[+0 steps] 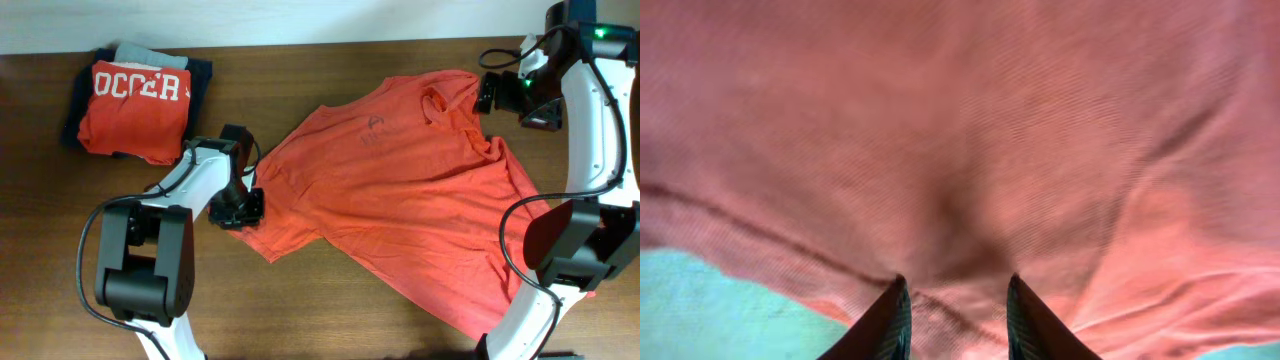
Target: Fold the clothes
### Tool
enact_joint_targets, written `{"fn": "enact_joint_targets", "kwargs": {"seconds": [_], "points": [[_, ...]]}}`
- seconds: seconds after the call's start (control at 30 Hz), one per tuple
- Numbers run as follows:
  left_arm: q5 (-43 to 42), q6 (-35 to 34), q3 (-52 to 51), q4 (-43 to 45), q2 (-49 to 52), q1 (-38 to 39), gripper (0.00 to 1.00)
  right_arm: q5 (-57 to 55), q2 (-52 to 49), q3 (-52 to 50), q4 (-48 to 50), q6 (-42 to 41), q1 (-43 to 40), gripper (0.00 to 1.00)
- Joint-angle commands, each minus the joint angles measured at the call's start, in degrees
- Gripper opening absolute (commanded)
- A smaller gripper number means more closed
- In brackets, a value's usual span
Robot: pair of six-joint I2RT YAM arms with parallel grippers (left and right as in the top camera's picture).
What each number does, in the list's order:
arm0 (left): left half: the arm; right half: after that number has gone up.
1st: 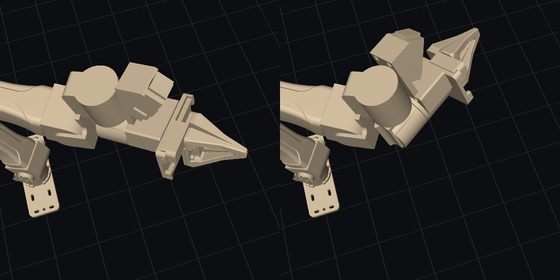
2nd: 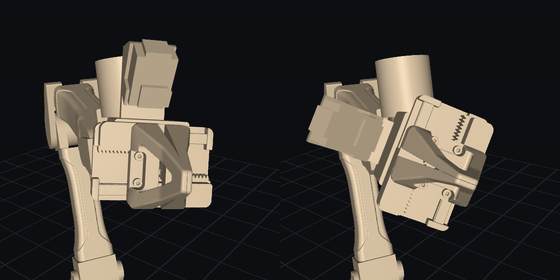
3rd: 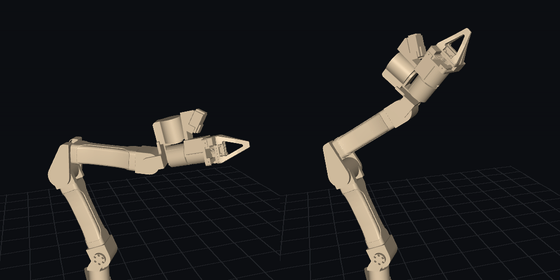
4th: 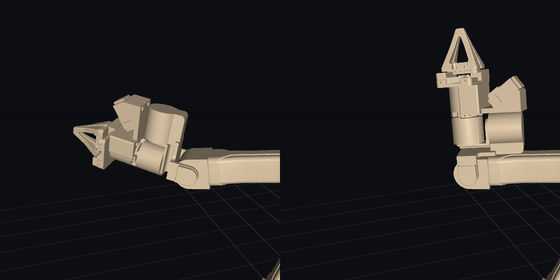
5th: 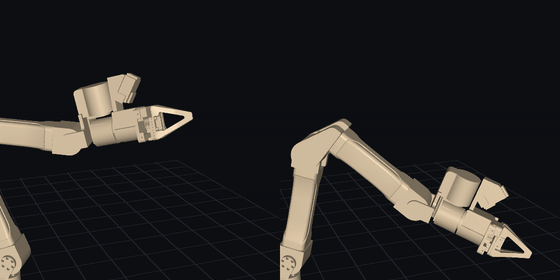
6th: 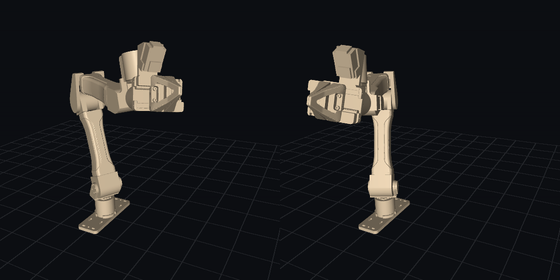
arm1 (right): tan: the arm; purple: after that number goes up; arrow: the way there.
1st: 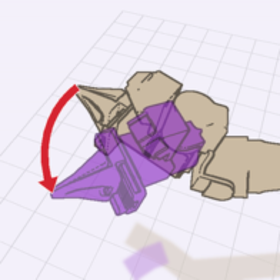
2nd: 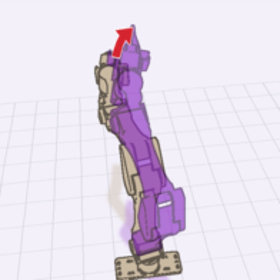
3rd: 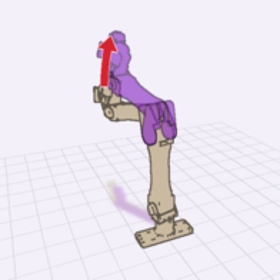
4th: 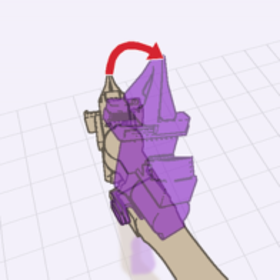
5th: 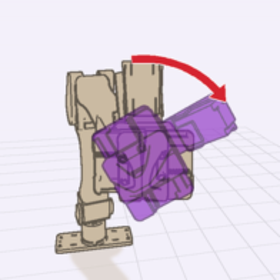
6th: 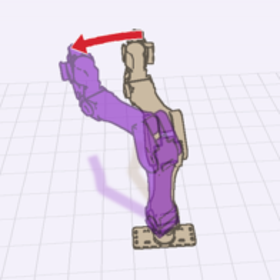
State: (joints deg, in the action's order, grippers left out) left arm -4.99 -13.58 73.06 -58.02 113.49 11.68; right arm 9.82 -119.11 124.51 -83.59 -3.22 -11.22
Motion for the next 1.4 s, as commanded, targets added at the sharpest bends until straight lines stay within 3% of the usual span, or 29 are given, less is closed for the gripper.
{"fn": "enact_joint_targets", "kwargs": {"seconds": [0.0,0.67,1.1,1.37], "points": [[3.3,-2.4,-0.5,-0.8,1.3,0.1,0.32,0.1,0.7,-0.2,0.0,-0.2,-0.1,0.99],[2.9,-6.6,-11.4,0.5,1.3,2.6,0.33,0.1,0.7,-0.2,0.0,0.0,-0.1,0.99],[3.0,-6.7,-11.5,-5.2,-0.3,2.6,0.31,0.1,0.7,-0.2,-0.3,0.0,-0.1,0.99],[3.3,-6.4,-4.0,-5.9,-10.6,2.6,0.37,0.1,0.7,-0.2,-0.2,1.1,-0.1,0.99]]}}
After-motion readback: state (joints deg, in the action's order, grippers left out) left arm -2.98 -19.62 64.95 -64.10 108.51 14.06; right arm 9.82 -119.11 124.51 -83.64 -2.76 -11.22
